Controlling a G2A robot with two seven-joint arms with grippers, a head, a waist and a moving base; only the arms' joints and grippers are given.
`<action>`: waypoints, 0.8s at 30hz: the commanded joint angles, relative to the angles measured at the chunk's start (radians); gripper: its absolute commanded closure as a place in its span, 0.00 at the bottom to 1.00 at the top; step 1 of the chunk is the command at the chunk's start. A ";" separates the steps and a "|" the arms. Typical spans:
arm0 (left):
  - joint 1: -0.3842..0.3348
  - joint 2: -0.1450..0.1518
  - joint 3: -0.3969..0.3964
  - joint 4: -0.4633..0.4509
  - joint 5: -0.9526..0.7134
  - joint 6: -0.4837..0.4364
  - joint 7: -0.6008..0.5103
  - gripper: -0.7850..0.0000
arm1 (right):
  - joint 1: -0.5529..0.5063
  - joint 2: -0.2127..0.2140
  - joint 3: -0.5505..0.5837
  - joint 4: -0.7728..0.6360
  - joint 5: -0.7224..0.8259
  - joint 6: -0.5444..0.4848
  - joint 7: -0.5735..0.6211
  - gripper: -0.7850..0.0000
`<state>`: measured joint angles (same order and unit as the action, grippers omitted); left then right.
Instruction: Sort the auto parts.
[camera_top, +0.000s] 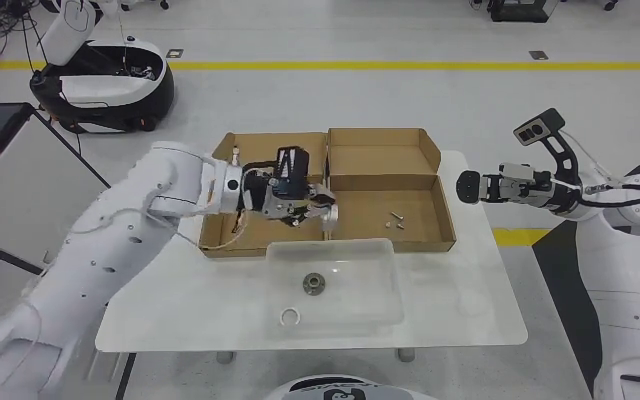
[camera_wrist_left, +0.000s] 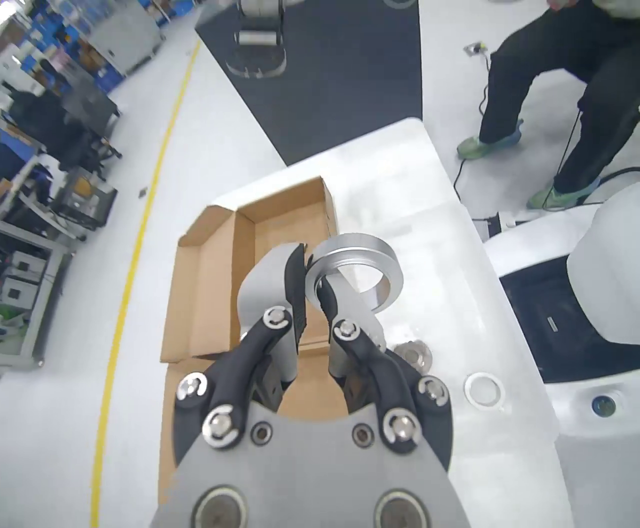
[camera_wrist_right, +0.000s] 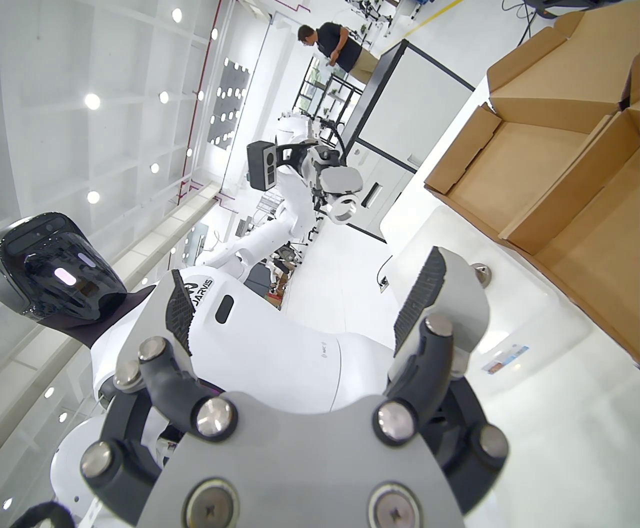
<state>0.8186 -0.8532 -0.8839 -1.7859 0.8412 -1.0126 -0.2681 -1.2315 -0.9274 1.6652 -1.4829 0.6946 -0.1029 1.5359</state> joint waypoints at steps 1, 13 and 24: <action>0.035 0.000 -0.026 -0.001 0.078 0.000 0.162 1.00 | 0.000 0.000 0.000 0.000 0.000 0.000 0.000 0.00; 0.010 -0.015 0.009 0.078 0.446 0.000 0.640 1.00 | 0.000 0.000 0.000 0.000 0.000 0.000 0.000 0.00; 0.007 -0.015 0.010 0.081 0.452 0.000 0.647 1.00 | 0.000 0.000 0.000 0.000 0.000 0.000 0.000 0.00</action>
<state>0.8257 -0.8685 -0.8741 -1.7046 1.2932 -1.0123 0.3787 -1.2315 -0.9274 1.6652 -1.4829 0.6946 -0.1029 1.5359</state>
